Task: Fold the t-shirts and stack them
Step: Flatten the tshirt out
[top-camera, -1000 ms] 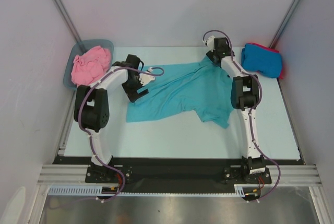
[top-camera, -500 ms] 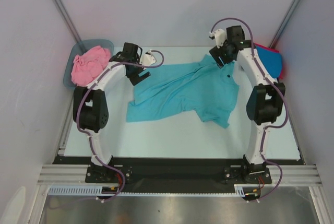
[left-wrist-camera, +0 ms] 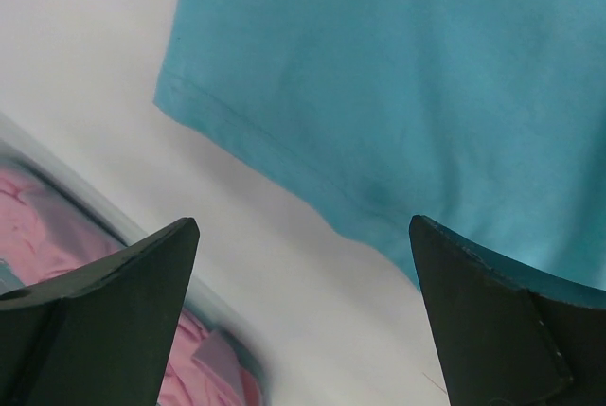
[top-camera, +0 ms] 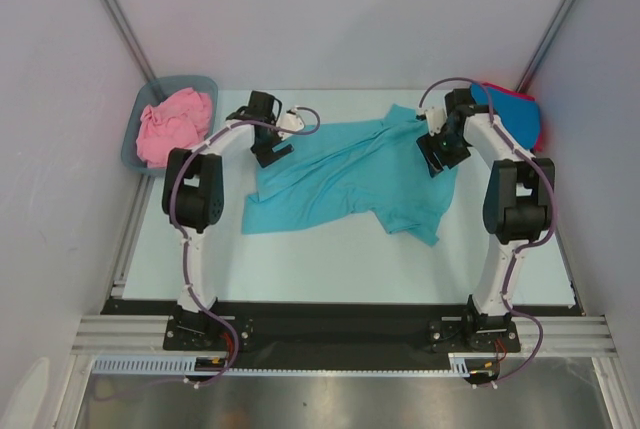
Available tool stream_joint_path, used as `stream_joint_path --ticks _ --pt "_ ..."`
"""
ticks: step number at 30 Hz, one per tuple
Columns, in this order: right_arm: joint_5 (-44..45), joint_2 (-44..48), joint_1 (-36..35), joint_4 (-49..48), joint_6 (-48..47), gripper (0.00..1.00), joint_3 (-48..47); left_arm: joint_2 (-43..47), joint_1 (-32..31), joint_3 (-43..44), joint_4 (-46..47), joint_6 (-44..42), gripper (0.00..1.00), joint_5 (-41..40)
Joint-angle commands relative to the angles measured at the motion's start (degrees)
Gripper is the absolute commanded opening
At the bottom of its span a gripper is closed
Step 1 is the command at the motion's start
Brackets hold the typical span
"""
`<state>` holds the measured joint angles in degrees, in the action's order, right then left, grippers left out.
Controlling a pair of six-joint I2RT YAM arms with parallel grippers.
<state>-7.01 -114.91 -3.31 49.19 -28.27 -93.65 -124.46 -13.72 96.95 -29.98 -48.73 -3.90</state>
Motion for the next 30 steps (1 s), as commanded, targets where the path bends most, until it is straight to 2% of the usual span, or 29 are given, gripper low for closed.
stream_joint_path --ticks 1,13,30 --pt "-0.91 4.61 -0.12 -0.68 1.38 0.63 0.04 -0.6 0.44 4.21 4.05 -2.06 1.0 -3.03" --pt "-2.75 4.08 0.15 0.12 1.55 0.63 0.22 -5.87 0.36 5.36 15.47 -5.49 1.0 -13.94" --pt "-3.01 2.94 0.32 0.12 2.08 0.63 -1.8 -12.02 0.44 7.99 18.37 -15.34 1.0 -18.95"
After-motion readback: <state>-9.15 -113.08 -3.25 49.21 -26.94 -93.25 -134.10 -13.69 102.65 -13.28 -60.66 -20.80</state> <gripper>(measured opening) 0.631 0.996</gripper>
